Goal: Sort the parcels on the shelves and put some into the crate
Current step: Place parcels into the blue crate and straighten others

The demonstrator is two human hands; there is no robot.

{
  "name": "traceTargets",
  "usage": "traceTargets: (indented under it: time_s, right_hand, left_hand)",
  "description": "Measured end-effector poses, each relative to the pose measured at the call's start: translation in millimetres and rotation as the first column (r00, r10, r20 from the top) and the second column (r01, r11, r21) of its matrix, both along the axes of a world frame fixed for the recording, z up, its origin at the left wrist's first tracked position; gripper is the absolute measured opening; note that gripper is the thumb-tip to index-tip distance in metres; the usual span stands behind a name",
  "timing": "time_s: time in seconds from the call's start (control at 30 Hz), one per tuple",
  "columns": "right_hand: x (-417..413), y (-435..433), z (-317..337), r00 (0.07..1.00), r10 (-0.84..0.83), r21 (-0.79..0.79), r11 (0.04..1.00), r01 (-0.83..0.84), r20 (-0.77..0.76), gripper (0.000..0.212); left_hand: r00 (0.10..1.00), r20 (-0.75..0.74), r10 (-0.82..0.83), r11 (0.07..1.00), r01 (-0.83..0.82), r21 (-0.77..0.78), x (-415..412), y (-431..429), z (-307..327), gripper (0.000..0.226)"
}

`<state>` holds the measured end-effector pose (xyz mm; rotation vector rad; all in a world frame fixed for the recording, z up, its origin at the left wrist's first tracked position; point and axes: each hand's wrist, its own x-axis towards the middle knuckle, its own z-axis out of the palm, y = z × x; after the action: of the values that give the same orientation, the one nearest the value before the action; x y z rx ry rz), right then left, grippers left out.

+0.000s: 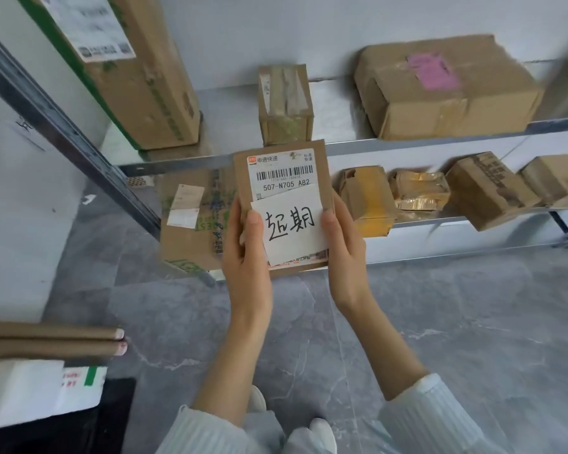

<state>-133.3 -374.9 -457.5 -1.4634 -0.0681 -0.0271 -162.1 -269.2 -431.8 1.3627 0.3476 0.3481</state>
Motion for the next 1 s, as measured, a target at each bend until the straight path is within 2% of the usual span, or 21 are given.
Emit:
traceTargets:
  time_s: [0.07, 0.17, 0.37, 0.53, 0.7, 0.83, 1.0]
  right_hand:
    - [-9, 2, 26, 1.0, 0.024, -0.006, 1.0, -0.024, 0.013, 0.053]
    - [-23, 8, 60, 0.996, 0.079, 0.012, 0.997, -0.08, 0.038, 0.052]
    - [-45, 36, 127, 0.981, 0.178, -0.007, 0.984, -0.178, 0.073, 0.052]
    - [-68, 75, 159, 0.955, 0.278, 0.048, 0.958, -0.284, 0.103, 0.052]
    - [-103, 145, 184, 0.887, 0.444, 0.121, 0.881, -0.458, 0.125, 0.055]
    - [-139, 212, 196, 0.798, 0.586, 0.154, 0.783, -0.602, 0.14, 0.058]
    - [-185, 298, 207, 0.701, 0.688, 0.145, 0.687, -0.712, 0.188, 0.054]
  left_hand:
    - [1.0, 0.001, 0.022, 1.0, -0.022, 0.011, -14, 3, 28, 0.049]
    - [0.997, 0.035, 0.069, 0.995, -0.071, 0.064, -32, 8, 63, 0.039]
    - [0.981, 0.066, 0.185, 0.978, -0.19, 0.082, -68, 28, 130, 0.035]
    - [0.955, 0.078, 0.287, 0.952, -0.293, 0.084, -101, 62, 161, 0.054]
    - [0.888, 0.098, 0.45, 0.886, -0.458, 0.076, -150, 118, 186, 0.06]
    - [0.796, 0.132, 0.59, 0.795, -0.602, 0.077, -197, 172, 200, 0.053]
    - [0.711, 0.179, 0.679, 0.72, -0.694, 0.026, -256, 237, 214, 0.048]
